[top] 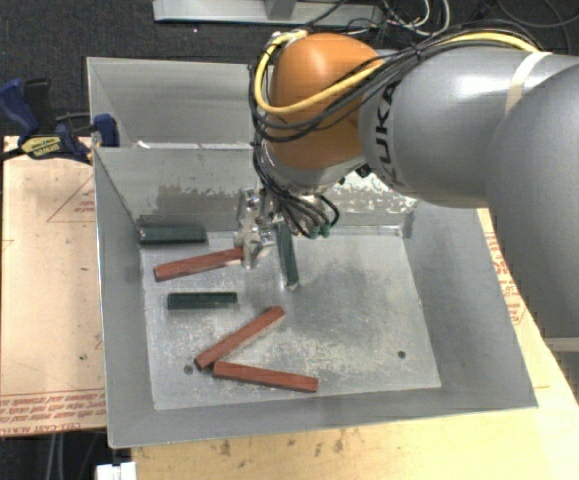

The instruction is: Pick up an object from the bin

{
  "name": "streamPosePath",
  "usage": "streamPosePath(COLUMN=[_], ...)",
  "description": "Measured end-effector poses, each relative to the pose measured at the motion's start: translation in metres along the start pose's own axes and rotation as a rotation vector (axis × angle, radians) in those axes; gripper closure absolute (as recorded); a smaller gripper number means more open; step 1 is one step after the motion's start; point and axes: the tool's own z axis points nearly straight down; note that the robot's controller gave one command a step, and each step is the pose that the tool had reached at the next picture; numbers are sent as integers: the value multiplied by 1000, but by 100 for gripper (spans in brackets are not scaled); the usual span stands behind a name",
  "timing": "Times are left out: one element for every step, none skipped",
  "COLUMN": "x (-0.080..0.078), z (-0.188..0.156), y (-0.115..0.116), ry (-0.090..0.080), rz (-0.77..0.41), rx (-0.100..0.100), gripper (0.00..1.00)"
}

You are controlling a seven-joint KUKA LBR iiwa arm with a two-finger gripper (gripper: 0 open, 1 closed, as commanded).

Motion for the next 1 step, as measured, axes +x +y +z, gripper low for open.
streamPosePath(x=[1], z=[-17], y=[-3], ry=[21], rz=[-166], rx=[-3], gripper=[100])
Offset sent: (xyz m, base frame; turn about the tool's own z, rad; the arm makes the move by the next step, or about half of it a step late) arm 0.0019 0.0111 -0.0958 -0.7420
